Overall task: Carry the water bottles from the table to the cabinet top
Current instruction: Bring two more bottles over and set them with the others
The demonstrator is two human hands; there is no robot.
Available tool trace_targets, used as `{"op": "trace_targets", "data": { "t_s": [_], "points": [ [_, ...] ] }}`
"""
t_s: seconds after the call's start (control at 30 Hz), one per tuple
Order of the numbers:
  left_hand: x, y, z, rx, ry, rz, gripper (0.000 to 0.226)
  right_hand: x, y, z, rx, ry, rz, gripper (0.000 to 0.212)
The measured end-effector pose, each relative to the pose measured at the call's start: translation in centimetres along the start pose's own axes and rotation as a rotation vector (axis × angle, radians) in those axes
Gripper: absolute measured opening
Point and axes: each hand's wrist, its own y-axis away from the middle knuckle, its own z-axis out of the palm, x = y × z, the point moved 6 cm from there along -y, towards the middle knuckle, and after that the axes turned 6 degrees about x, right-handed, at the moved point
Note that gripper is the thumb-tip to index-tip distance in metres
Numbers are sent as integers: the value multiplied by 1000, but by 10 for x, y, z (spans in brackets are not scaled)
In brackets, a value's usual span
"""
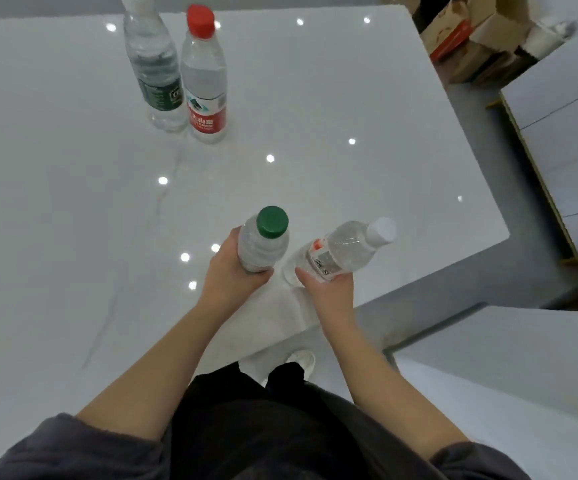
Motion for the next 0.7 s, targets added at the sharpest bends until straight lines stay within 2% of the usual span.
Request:
{"op": "trace_targets", "data": {
  "t_s": [0.2, 0.3, 0.53, 0.7],
  "points": [
    [48, 45, 108, -213, -1, 127, 52, 45, 2, -122, 184, -105, 44, 61],
    [75, 71, 165, -295, -20, 186, 46, 65, 5, -192, 288, -183, 38, 51],
    [123, 139, 284, -484, 2, 291, 53, 103, 24, -334, 519, -290, 41, 44],
    [165, 175, 340, -649, -3, 427, 58, 104, 49, -402, 685, -395, 27, 56]
  ]
}}
